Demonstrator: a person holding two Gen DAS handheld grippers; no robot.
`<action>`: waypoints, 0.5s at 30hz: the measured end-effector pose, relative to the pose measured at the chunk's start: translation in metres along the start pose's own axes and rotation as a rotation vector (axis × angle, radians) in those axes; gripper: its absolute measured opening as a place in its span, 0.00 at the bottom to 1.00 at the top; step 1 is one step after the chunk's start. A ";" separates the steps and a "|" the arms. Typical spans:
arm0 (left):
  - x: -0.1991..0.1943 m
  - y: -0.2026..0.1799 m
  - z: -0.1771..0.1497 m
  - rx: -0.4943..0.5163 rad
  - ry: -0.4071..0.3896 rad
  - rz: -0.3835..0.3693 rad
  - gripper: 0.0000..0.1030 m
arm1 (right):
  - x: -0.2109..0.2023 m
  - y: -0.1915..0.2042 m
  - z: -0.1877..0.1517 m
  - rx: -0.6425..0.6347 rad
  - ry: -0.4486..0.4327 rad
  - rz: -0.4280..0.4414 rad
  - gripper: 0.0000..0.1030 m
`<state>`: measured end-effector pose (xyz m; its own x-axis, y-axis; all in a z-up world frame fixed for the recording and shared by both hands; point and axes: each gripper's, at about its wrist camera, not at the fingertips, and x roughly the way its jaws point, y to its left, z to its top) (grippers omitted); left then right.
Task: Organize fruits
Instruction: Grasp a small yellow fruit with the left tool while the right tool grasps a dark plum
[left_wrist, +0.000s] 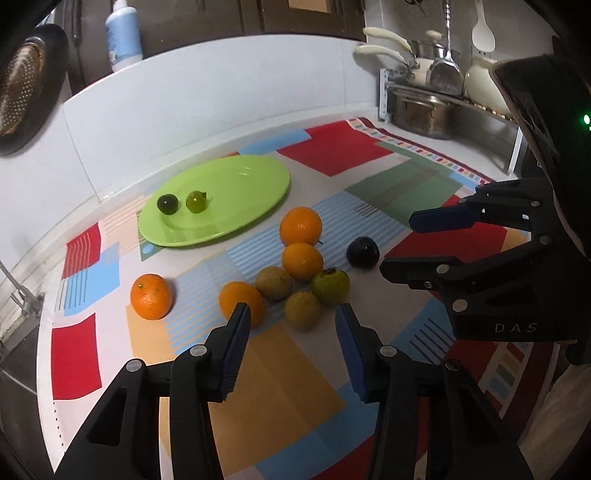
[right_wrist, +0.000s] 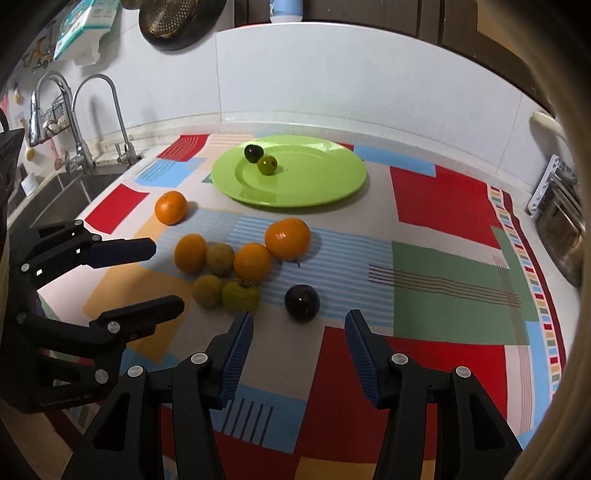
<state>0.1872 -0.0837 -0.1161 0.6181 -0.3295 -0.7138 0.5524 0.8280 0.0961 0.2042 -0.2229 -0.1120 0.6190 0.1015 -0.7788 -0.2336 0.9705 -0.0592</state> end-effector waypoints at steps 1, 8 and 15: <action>0.002 0.000 0.000 0.001 0.005 -0.005 0.44 | 0.002 -0.001 0.000 0.001 0.005 0.003 0.51; 0.017 -0.001 -0.002 0.007 0.041 -0.030 0.35 | 0.018 -0.003 0.000 0.008 0.036 0.018 0.49; 0.027 0.002 0.001 0.001 0.054 -0.039 0.31 | 0.032 -0.006 0.003 0.015 0.059 0.036 0.46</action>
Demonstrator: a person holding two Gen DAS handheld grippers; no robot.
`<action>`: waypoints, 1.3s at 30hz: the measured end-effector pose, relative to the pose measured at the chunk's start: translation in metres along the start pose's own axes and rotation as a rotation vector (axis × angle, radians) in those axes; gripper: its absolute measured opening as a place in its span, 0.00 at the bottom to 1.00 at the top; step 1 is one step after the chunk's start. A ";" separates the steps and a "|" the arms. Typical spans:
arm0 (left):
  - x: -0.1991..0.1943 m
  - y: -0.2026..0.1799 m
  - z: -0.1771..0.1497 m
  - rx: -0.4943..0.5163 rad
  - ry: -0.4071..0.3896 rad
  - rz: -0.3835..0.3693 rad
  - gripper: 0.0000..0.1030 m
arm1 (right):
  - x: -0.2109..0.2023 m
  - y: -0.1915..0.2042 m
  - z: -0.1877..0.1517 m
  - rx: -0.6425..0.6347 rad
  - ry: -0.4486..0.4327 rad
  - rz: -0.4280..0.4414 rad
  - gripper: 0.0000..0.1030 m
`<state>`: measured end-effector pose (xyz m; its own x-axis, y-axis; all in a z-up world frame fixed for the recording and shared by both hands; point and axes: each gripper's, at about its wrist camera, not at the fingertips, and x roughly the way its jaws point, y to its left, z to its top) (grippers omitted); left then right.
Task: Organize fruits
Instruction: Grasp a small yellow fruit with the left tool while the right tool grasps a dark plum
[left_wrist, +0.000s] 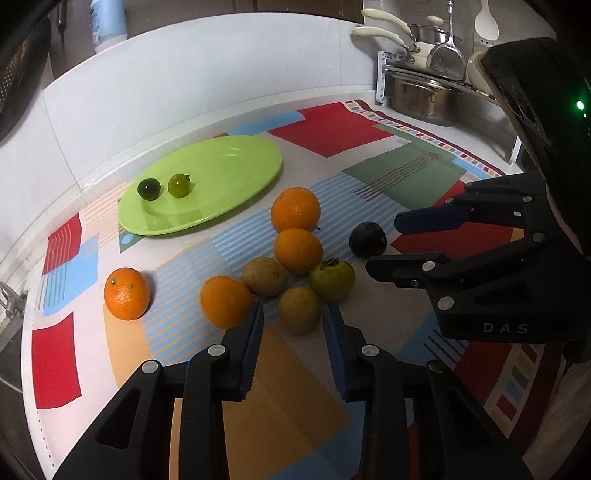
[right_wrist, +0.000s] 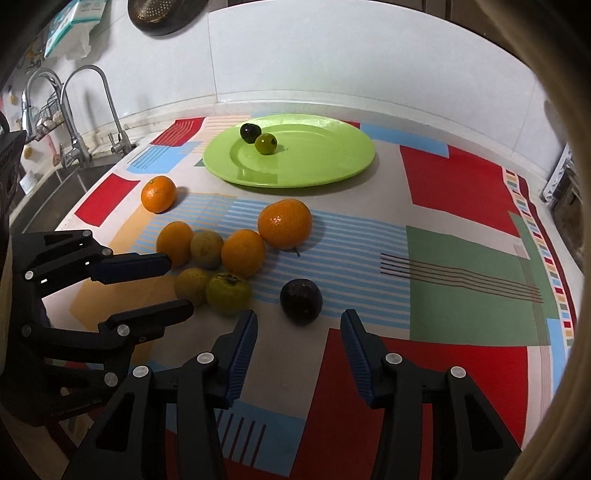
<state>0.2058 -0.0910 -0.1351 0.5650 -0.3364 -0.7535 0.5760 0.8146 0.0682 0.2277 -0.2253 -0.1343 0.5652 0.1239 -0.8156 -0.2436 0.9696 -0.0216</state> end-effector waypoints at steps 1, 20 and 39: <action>0.001 0.001 0.001 -0.002 0.000 -0.005 0.31 | 0.002 -0.001 0.001 0.002 0.003 0.002 0.44; 0.009 0.007 0.004 -0.052 0.008 -0.044 0.26 | 0.025 -0.006 0.013 0.044 0.029 0.040 0.28; -0.020 0.006 0.011 -0.081 -0.061 -0.008 0.26 | -0.004 0.000 0.011 0.050 -0.022 0.027 0.27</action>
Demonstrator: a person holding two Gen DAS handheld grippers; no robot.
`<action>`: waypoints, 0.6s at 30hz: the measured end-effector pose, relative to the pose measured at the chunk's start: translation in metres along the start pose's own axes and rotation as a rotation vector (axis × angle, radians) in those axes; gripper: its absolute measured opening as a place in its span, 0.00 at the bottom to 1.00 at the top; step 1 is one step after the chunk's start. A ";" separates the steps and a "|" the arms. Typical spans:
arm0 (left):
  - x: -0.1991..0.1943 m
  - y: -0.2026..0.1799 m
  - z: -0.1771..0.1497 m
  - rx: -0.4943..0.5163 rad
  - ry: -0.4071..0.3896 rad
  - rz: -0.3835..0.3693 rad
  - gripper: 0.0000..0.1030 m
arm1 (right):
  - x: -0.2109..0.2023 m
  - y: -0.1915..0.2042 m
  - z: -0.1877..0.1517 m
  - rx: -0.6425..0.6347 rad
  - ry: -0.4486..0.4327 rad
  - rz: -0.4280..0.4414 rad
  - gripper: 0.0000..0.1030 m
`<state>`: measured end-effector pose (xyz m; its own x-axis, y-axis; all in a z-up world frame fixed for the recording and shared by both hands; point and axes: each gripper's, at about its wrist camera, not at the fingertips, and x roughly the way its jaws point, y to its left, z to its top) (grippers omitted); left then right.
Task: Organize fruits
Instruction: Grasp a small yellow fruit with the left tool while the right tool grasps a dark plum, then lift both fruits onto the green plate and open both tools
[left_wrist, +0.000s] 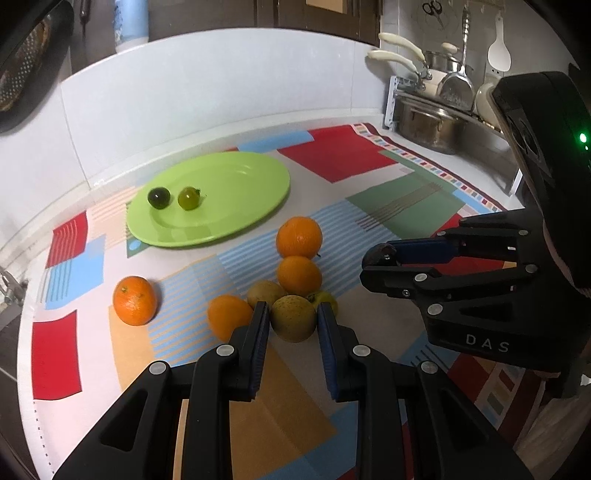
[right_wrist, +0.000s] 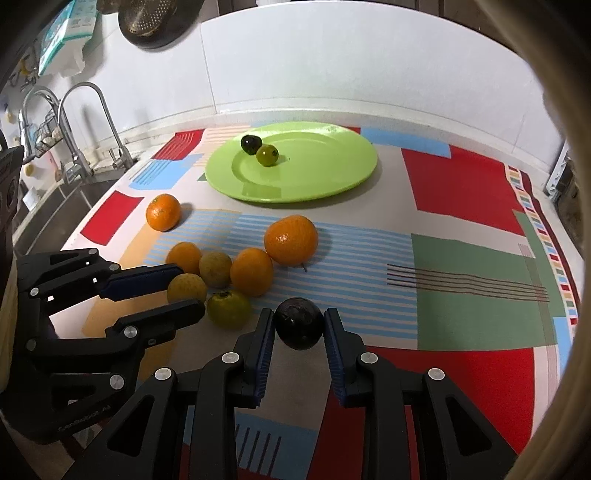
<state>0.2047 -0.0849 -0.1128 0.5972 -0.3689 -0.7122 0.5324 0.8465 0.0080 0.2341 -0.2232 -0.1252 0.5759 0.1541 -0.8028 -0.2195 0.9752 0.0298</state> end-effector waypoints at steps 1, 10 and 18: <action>-0.002 0.000 0.000 0.000 -0.004 0.004 0.26 | -0.002 0.000 0.000 0.000 -0.006 -0.003 0.27; -0.031 -0.002 0.006 -0.007 -0.078 0.018 0.26 | -0.028 0.006 0.003 0.009 -0.063 -0.005 0.27; -0.056 0.003 0.020 -0.026 -0.150 0.058 0.26 | -0.054 0.011 0.014 0.014 -0.149 -0.014 0.27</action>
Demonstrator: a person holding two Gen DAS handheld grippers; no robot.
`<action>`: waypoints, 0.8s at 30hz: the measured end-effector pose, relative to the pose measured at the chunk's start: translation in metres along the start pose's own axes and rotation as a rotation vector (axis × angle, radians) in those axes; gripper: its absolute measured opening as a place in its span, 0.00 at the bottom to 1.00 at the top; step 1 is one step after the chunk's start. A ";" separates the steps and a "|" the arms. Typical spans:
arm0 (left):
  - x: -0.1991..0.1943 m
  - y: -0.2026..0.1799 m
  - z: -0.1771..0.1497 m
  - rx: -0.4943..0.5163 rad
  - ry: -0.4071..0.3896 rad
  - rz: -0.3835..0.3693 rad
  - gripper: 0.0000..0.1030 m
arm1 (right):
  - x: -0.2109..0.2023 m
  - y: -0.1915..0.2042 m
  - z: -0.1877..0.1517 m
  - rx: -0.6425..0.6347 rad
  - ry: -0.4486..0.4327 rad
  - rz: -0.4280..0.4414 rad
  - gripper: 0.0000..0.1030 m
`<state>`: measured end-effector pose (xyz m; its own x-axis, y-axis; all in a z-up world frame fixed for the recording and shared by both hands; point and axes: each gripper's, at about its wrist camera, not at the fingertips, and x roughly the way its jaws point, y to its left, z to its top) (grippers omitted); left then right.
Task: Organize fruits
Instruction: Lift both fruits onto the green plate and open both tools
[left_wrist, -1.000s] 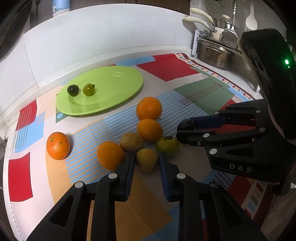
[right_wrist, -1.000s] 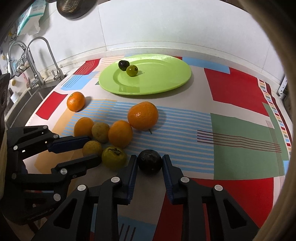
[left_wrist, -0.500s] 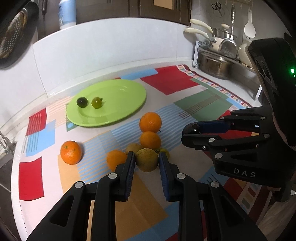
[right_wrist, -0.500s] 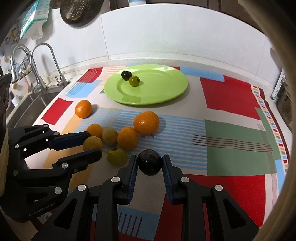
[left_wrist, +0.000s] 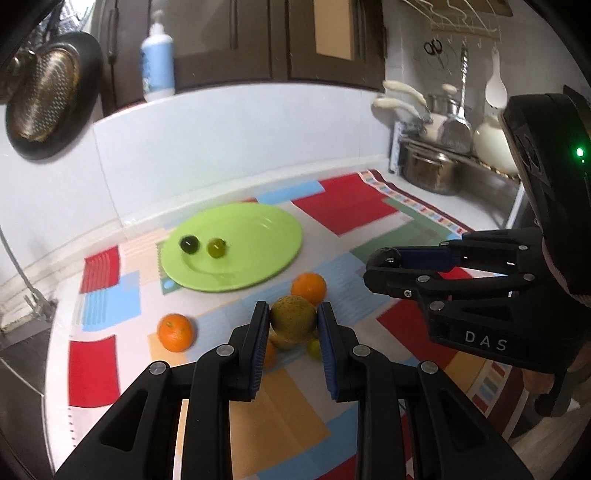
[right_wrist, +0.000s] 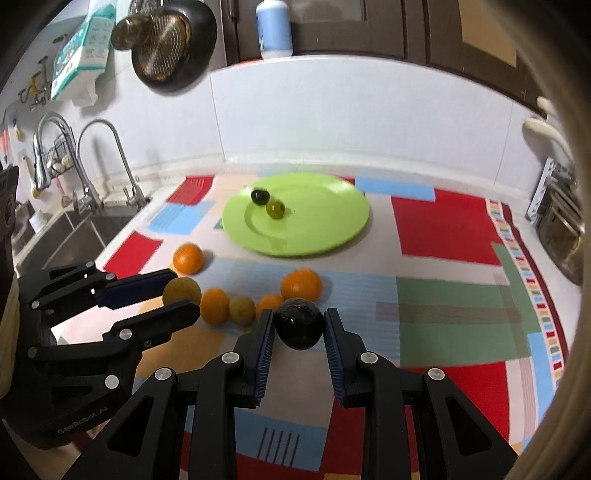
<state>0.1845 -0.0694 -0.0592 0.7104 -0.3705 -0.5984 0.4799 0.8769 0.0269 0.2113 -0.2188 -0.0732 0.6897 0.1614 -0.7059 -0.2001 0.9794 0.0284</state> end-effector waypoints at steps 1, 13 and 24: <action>-0.002 0.001 0.003 -0.004 -0.009 0.006 0.26 | -0.002 0.000 0.003 0.002 -0.012 0.001 0.27; -0.005 0.022 0.039 -0.021 -0.075 0.102 0.26 | -0.011 0.011 0.047 -0.016 -0.116 0.011 0.28; 0.028 0.052 0.077 -0.039 -0.061 0.112 0.26 | 0.011 0.011 0.099 -0.021 -0.159 0.036 0.28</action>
<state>0.2691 -0.0581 -0.0133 0.7888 -0.2863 -0.5439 0.3765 0.9245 0.0594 0.2854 -0.1945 -0.0108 0.7828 0.2156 -0.5837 -0.2406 0.9700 0.0356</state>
